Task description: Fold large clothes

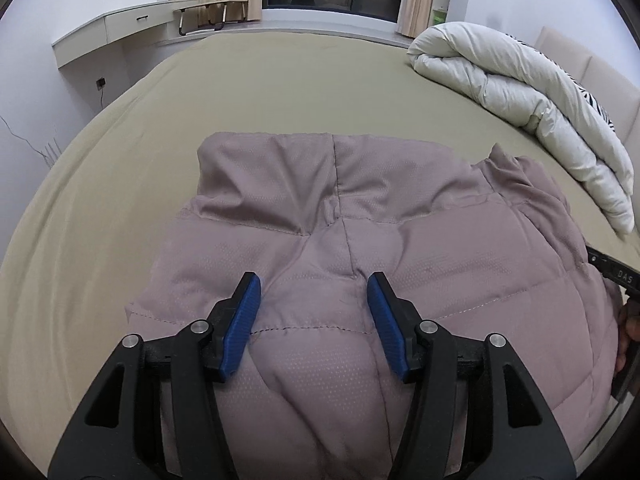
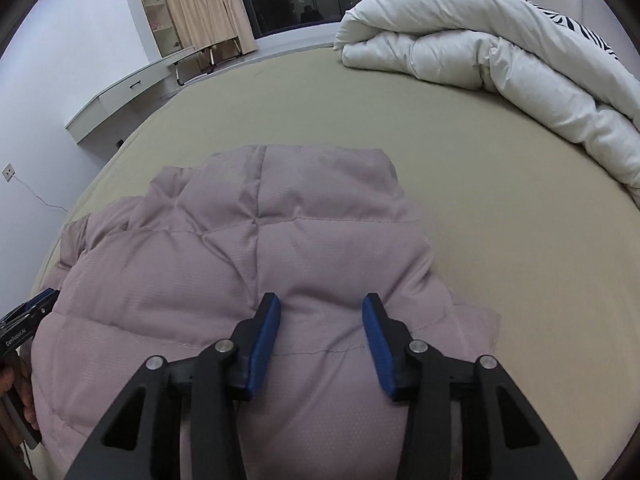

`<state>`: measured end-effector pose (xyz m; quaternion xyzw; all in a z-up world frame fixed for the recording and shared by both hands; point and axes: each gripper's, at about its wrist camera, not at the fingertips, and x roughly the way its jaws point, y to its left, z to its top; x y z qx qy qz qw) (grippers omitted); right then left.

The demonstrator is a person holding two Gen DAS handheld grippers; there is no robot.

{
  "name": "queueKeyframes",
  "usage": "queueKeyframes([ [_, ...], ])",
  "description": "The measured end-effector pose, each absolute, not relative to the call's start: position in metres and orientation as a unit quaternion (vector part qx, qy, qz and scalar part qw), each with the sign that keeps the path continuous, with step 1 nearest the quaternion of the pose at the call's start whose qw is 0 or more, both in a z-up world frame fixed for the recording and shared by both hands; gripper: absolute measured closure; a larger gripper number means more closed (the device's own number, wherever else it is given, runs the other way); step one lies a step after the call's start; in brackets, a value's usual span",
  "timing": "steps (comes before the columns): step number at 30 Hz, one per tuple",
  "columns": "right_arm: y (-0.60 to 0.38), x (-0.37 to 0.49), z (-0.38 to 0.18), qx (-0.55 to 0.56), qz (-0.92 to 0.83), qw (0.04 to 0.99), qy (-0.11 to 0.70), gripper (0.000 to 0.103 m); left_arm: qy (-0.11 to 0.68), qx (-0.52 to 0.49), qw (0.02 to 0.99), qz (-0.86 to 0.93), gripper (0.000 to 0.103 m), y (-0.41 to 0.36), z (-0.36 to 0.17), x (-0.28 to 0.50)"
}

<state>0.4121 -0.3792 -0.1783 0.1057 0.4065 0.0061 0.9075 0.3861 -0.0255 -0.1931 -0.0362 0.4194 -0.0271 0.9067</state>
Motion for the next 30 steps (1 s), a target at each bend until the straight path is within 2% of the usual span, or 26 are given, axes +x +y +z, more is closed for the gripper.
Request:
queueKeyframes([
  [8,-0.404,0.424,-0.201,0.173,0.025,0.902,0.394,0.057,0.414,-0.072,0.907,-0.039,0.047,-0.011,-0.217,0.395],
  [30,-0.419,0.421,-0.213,0.226,0.037,0.902,0.366,0.06,0.398,-0.121,0.908,-0.06,0.047,0.005,-0.234,0.398],
])
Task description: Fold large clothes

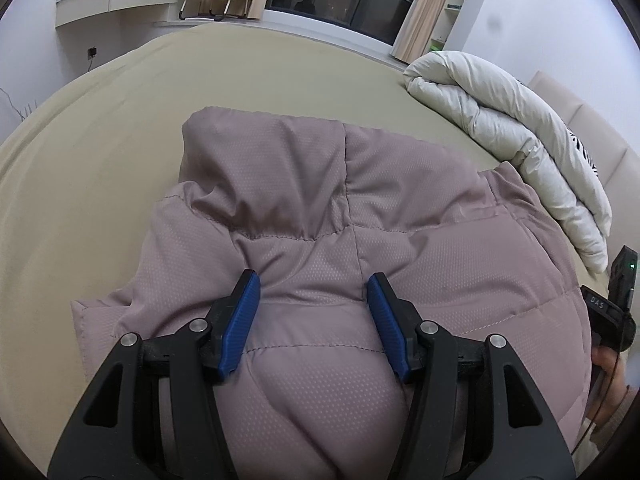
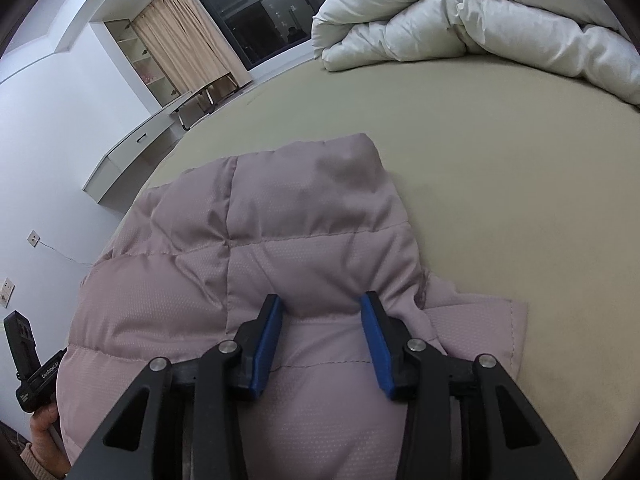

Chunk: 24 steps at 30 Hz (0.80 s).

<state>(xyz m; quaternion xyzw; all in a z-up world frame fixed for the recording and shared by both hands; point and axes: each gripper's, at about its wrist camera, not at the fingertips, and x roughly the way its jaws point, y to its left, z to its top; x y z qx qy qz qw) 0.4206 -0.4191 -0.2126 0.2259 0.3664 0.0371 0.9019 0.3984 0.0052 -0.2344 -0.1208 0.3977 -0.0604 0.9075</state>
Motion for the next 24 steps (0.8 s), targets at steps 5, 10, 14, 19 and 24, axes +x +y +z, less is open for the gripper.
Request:
queueKeyframes([
  [5,-0.422,0.424,-0.207,0.228,0.031,0.897,0.378,0.062,0.402,-0.122,0.905,-0.059,0.047,0.006,-0.232,0.398],
  [10,-0.408,0.427,-0.157,0.193,-0.011,0.901,0.388,0.055,0.394,-0.12,0.91,-0.053,0.047,0.01,-0.191,0.388],
  [14,-0.374,0.456,-0.114,0.141,0.021,0.919,0.368,0.048,0.367,-0.114,0.921,-0.06,0.047,0.006,-0.154,0.406],
  [19,-0.3,0.522,-0.125,0.001,0.056,0.902,0.428,0.047,0.392,-0.067,0.916,-0.046,0.047,-0.009,-0.162,0.466],
  [24,-0.334,0.553,-0.169,0.054,0.016,0.88,0.472,0.031,0.462,-0.08,0.883,-0.029,0.047,0.013,-0.217,0.504],
])
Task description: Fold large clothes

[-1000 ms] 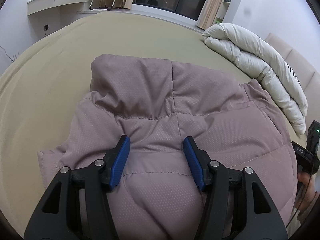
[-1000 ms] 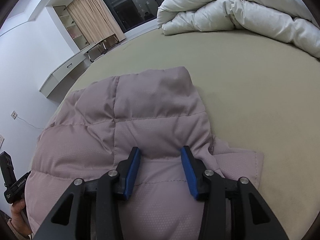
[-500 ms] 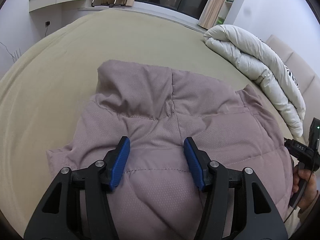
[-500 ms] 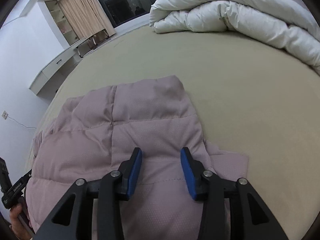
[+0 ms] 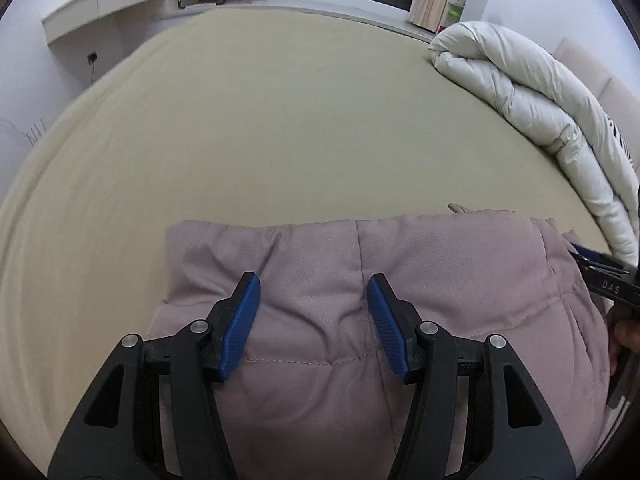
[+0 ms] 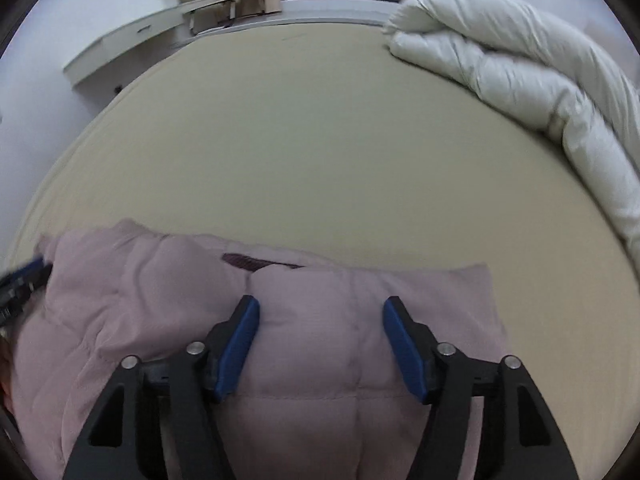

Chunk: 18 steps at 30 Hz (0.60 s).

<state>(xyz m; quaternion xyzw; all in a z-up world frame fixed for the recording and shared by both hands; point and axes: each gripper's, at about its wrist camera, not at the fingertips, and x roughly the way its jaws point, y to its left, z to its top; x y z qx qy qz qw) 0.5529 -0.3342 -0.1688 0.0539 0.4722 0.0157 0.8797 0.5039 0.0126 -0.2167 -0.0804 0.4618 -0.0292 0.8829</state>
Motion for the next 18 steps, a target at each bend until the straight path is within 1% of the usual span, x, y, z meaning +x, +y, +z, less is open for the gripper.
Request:
queueKeyframes([
  [1,-0.351,0.554,-0.175,0.096,0.017,0.875,0.475,0.029,0.464,-0.103,0.879,-0.035,0.047,0.02,-0.222,0.507],
  [3,-0.378,0.555,-0.188,0.17,0.031,0.862,0.477,0.028,0.47,-0.13,0.872,-0.04,0.047,0.028,-0.229,0.512],
  [5,-0.391,0.554,-0.195,0.204,0.041,0.856,0.473,0.028,0.469,-0.145,0.87,-0.046,0.047,0.034,-0.234,0.515],
  [8,-0.396,0.552,-0.201,0.218,0.046,0.857,0.465,0.027,0.466,-0.157,0.87,-0.047,0.047,0.039,-0.241,0.518],
  [13,-0.402,0.545,-0.207,0.233,0.05,0.858,0.455,0.027,0.462,-0.148,0.873,-0.042,0.047,0.037,-0.254,0.52],
  [16,-0.4,0.537,-0.2,0.225,0.047,0.861,0.453,0.027,0.468,-0.141,0.872,-0.032,0.047,0.04,-0.248,0.507],
  [18,-0.401,0.524,-0.18,0.204,0.036,0.871,0.445,0.027,0.463,-0.144,0.874,-0.027,0.047,0.042,-0.231,0.488],
])
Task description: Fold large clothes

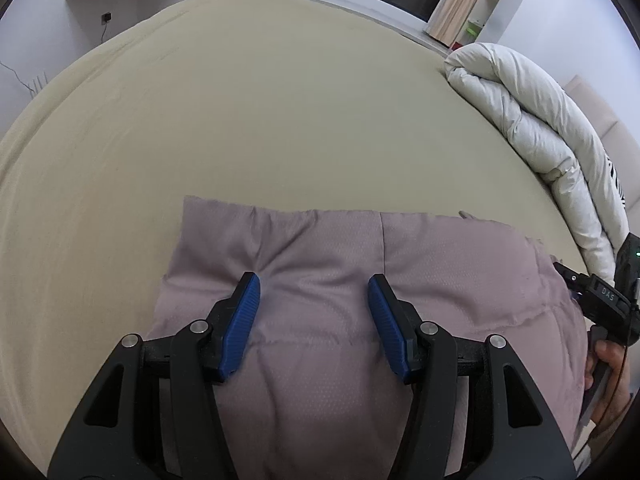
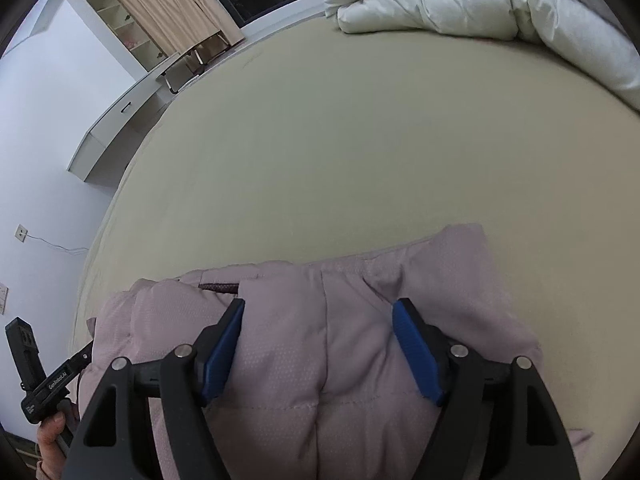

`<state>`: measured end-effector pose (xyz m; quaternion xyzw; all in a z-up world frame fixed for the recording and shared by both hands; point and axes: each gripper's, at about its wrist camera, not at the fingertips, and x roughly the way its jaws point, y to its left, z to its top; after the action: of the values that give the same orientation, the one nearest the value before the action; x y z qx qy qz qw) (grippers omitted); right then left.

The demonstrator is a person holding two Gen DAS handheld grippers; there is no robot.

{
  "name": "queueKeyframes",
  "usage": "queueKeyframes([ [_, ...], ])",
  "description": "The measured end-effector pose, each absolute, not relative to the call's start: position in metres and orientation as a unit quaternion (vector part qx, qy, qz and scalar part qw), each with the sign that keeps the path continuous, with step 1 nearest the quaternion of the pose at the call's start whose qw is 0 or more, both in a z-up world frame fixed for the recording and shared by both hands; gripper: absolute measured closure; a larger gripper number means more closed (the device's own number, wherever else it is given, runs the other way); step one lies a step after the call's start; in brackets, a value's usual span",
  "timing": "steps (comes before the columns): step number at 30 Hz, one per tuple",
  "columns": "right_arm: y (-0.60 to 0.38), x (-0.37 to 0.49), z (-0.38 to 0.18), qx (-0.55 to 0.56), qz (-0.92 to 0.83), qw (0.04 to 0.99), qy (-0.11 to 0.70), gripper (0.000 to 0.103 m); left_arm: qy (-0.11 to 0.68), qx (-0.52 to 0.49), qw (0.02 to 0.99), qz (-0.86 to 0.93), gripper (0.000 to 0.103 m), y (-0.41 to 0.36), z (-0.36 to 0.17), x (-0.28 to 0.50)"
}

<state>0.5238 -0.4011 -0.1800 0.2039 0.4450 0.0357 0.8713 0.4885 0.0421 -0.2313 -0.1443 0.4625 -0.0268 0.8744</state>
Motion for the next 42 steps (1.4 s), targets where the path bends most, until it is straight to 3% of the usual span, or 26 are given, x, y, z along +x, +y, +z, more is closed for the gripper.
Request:
queueKeyframes([
  [7,-0.381,0.401,-0.091,0.139,0.085,0.919,0.358,0.027,0.4,-0.125,0.905,-0.075,0.047,0.027,-0.173,0.37],
  [13,-0.32,0.373,-0.145,0.039,0.068,0.899,0.432,0.029,0.422,-0.06,0.903,-0.052,0.047,0.003,-0.216,0.358],
  [17,-0.324,0.377,-0.175,0.034,0.05,0.907,0.417,0.012,0.429,-0.061,0.9,-0.046,0.046,0.013,-0.23,0.369],
  [23,-0.327,0.39,-0.187,0.041,0.041,0.913,0.404,0.006,0.422,-0.057,0.904,-0.037,0.046,0.018,-0.256,0.393],
  [28,-0.327,0.392,-0.18,0.05,0.039,0.911,0.407,0.005,0.43,-0.064,0.9,-0.028,0.046,0.023,-0.247,0.395],
  [31,-0.333,0.377,-0.157,0.06,0.027,0.909,0.411,0.011,0.406,-0.091,0.908,-0.041,0.046,0.025,-0.214,0.354],
  [35,-0.335,0.327,-0.131,0.089,0.043,0.918,0.383,0.012,0.364,-0.072,0.926,-0.063,0.046,0.004,-0.192,0.292],
  [39,-0.311,0.312,-0.144,0.042,0.051,0.904,0.423,0.014,0.426,-0.039,0.901,-0.074,0.046,-0.022,-0.234,0.302],
  [42,-0.307,0.321,-0.164,0.033,0.044,0.894,0.444,0.011,0.43,-0.036,0.9,-0.07,0.044,-0.022,-0.25,0.313],
])
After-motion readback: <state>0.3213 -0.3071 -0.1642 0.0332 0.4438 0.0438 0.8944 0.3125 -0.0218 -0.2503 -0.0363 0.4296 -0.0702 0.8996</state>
